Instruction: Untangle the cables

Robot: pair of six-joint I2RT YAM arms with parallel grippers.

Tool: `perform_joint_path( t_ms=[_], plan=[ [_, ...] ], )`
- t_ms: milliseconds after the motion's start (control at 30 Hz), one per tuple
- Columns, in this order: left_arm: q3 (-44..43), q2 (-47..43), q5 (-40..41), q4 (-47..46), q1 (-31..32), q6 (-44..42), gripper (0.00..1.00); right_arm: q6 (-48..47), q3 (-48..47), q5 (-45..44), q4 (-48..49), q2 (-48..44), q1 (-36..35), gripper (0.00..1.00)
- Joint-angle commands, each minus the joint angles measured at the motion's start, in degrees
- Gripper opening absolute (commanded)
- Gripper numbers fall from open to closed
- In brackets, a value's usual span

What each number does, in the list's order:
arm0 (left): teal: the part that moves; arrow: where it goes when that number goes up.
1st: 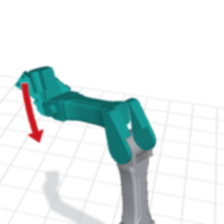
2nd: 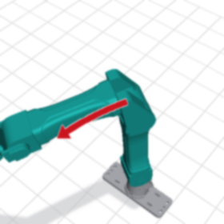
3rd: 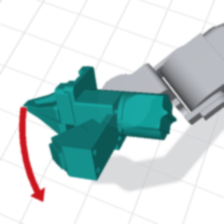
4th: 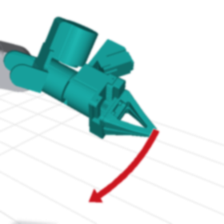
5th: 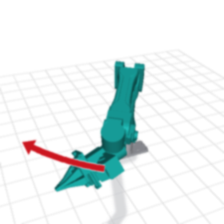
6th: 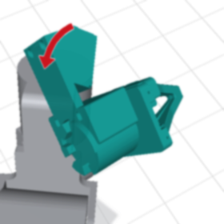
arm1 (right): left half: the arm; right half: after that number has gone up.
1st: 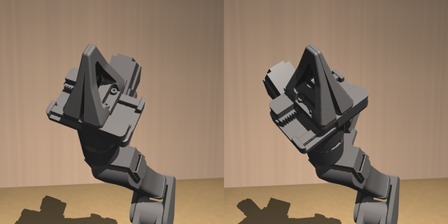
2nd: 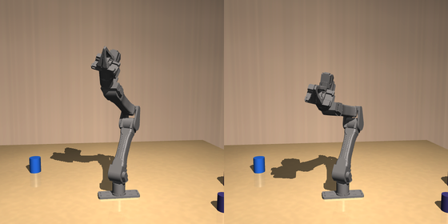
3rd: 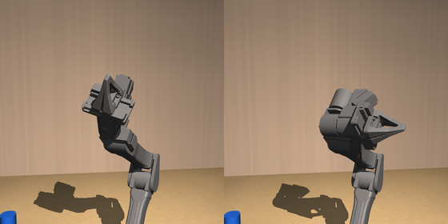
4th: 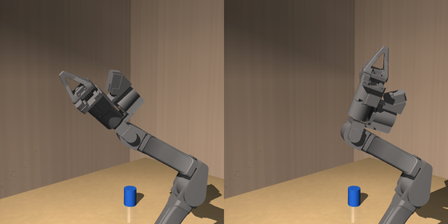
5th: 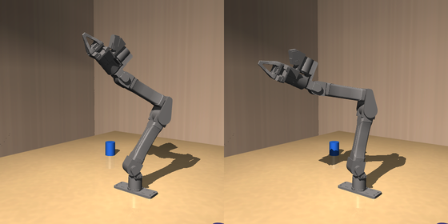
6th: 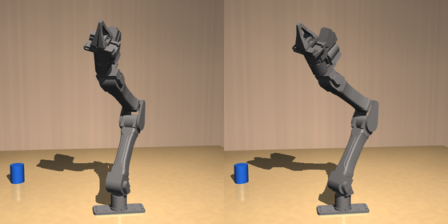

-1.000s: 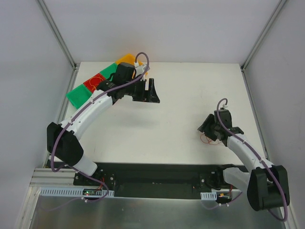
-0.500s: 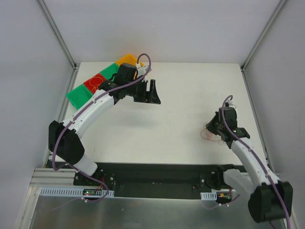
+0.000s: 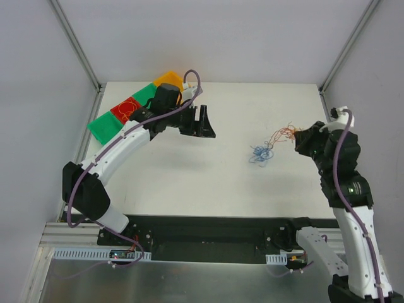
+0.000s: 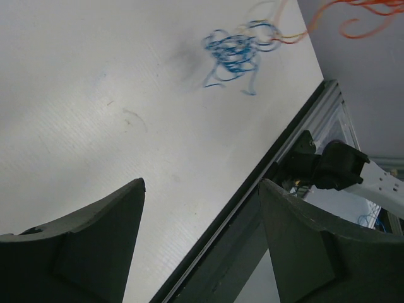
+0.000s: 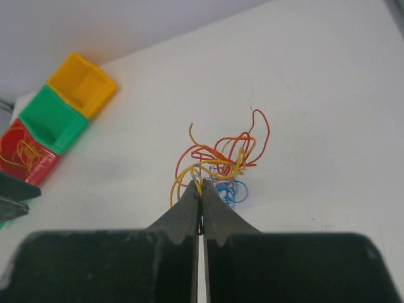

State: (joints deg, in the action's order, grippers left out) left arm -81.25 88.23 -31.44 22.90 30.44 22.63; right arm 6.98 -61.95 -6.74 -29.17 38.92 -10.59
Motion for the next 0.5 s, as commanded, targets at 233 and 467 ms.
perform_joint_path(
  t_ms=[233, 467],
  plan=[
    [8.64, -4.37, -9.80, -19.01, 8.66, -0.31, 0.77, 10.40, 4.81, 20.96, 1.74, 3.54, 0.39, 0.00],
    [13.74, -1.22, -0.56, -35.25, 15.79, 9.07, 0.75, 20.96, 7.46, 29.68, 9.65, -0.33, 0.31, 0.00]
  ],
)
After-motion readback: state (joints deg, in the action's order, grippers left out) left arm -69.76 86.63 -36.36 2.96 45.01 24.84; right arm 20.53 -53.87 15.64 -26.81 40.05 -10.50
